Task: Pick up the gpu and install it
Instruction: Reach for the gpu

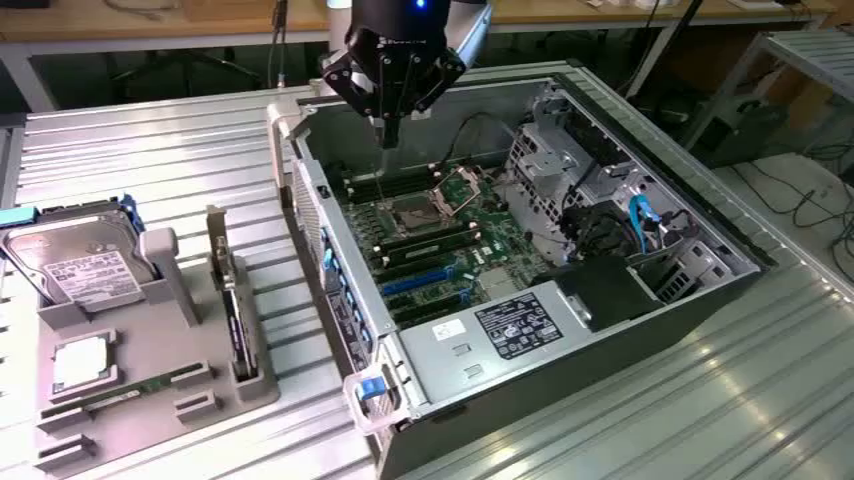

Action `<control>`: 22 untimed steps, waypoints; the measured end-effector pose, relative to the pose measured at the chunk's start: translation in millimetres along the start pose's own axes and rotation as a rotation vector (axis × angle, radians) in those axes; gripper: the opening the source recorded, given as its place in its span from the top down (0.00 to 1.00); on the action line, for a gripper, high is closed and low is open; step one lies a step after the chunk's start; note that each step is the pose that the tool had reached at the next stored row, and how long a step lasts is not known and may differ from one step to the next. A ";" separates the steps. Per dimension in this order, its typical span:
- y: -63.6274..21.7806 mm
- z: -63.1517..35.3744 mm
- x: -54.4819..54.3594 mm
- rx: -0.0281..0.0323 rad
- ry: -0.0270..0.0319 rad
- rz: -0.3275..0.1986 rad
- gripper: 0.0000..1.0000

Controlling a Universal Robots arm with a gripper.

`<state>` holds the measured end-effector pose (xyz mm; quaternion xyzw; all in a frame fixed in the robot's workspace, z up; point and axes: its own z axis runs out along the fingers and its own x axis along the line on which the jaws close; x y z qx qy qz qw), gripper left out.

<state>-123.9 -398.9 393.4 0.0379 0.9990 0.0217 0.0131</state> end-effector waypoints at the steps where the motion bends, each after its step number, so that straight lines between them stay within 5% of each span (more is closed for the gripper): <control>1: -0.1 -0.1 1.4 0.0001 0.0001 0.000 0.89; 9: -3.7 -1.3 48.4 0.0001 0.0002 0.000 0.89; 22: -4.7 -1.7 61.6 0.0001 0.0004 0.000 0.89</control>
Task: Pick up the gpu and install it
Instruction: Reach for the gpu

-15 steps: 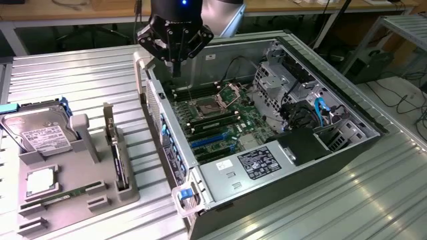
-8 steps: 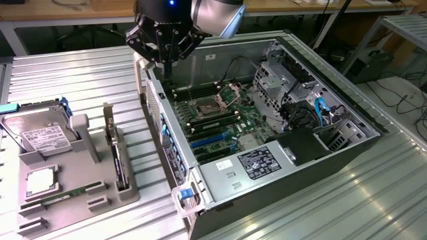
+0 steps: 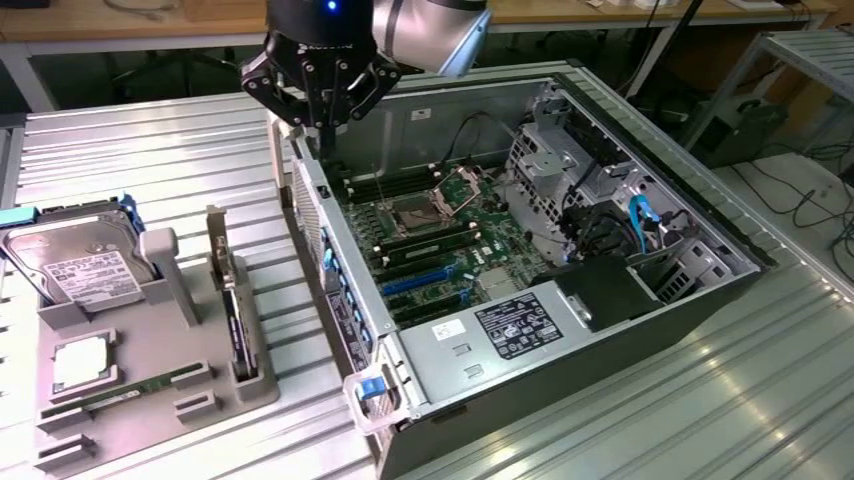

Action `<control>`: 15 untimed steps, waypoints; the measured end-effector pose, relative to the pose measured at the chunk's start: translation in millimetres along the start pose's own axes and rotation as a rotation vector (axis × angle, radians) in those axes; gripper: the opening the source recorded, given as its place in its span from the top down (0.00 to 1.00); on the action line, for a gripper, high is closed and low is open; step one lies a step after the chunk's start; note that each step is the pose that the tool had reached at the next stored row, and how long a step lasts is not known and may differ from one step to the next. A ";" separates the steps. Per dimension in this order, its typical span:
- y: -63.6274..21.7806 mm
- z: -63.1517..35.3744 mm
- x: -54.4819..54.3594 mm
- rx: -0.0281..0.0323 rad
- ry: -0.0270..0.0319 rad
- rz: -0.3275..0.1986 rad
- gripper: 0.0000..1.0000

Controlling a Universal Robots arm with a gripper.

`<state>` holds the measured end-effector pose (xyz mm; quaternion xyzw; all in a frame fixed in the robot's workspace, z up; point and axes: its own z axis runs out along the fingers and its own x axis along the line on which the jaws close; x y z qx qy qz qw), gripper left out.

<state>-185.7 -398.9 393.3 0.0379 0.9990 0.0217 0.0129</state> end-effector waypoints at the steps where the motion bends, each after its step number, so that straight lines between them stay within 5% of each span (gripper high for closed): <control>1: -0.1 0.0 1.0 0.0000 0.0000 0.000 0.89; 15: -1.0 -0.3 12.9 0.0002 0.0009 0.000 0.89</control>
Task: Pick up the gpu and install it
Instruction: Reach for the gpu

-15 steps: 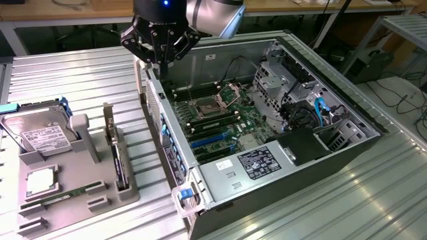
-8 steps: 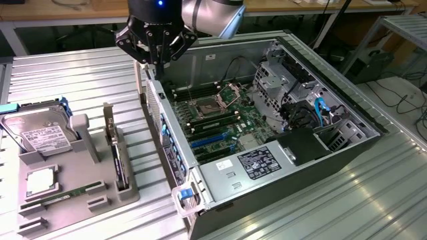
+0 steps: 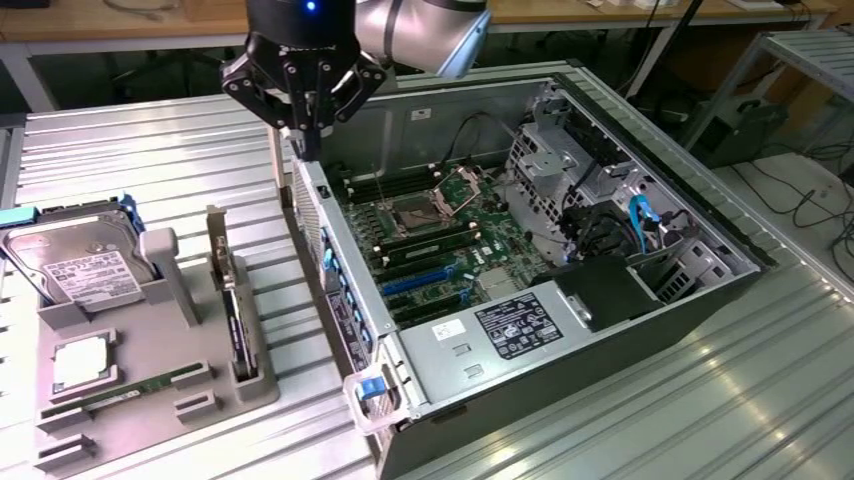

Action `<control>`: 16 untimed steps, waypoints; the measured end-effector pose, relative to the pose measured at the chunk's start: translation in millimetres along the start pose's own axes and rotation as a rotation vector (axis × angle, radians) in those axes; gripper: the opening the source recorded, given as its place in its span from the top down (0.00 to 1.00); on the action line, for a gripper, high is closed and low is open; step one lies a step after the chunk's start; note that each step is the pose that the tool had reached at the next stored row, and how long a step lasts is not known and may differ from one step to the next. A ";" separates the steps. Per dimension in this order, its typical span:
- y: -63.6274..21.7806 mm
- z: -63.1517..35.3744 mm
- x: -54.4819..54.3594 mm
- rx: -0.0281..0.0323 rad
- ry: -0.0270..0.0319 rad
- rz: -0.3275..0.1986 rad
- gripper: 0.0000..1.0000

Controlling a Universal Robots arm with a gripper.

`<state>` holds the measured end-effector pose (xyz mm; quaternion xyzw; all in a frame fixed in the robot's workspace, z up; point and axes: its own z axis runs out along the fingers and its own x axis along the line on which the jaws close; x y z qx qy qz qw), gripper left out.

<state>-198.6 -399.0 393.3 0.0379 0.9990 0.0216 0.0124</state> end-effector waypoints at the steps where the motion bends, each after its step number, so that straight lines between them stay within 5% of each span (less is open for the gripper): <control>1: -0.1 0.0 0.9 -0.0001 0.0000 0.000 0.89; 16: -1.1 -0.2 11.9 0.0001 0.0013 0.000 0.89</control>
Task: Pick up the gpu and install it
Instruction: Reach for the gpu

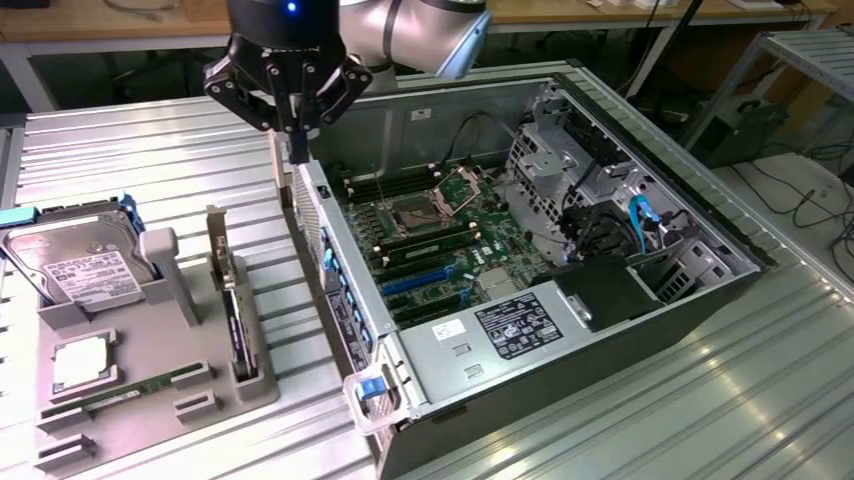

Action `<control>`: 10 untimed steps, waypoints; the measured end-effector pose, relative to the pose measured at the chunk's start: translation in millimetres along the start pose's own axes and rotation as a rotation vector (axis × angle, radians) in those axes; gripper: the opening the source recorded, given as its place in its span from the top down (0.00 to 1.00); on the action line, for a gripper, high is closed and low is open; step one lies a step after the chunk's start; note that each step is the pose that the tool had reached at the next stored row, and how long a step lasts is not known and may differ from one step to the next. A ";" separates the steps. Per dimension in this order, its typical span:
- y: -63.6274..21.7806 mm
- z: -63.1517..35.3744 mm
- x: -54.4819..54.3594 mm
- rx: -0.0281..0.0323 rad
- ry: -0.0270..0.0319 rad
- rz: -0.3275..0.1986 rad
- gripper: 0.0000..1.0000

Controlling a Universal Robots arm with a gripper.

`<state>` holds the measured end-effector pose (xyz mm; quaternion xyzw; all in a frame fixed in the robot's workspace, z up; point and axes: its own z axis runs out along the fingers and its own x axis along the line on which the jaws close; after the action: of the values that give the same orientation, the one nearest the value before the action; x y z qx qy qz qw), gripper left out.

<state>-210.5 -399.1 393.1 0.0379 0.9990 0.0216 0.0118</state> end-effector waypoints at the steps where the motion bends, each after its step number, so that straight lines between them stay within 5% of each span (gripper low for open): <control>1: -0.1 0.0 0.7 0.0000 0.0000 0.000 0.89; 10: -0.9 -0.1 8.2 0.0000 0.0004 0.000 0.89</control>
<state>-218.7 -399.4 393.0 0.0379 0.9990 0.0217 0.0116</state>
